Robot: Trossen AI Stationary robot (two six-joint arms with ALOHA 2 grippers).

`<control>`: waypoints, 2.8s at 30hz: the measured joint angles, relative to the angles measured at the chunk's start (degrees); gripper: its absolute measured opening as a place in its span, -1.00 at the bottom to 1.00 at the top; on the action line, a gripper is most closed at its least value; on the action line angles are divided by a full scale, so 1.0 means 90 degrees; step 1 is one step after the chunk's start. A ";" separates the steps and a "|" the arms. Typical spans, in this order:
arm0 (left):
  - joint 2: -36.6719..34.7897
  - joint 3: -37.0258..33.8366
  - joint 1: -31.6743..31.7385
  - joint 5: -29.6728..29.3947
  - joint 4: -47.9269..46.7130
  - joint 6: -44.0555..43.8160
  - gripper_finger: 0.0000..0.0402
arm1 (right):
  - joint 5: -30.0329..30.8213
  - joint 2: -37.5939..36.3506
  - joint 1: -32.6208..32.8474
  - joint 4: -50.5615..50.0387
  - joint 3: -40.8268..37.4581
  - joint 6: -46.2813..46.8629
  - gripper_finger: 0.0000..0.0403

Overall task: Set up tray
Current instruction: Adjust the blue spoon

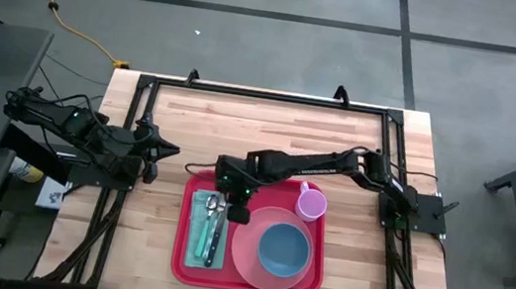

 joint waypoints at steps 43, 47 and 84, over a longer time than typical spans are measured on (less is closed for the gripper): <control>0.0013 0.0000 0.0001 0.0104 0.0241 0.0088 -0.70 | 0.0019 0.0811 0.0049 0.0777 0.0236 0.0249 -1.00; 0.0013 0.0000 0.0001 0.0104 0.0239 0.0088 -0.70 | 0.0060 0.0809 0.0044 0.1004 0.0238 0.0234 -1.00; 0.0013 0.0000 0.0000 0.0197 0.0233 0.0222 -0.70 | 0.0131 0.0984 -0.0082 0.1345 0.0104 0.0345 -1.00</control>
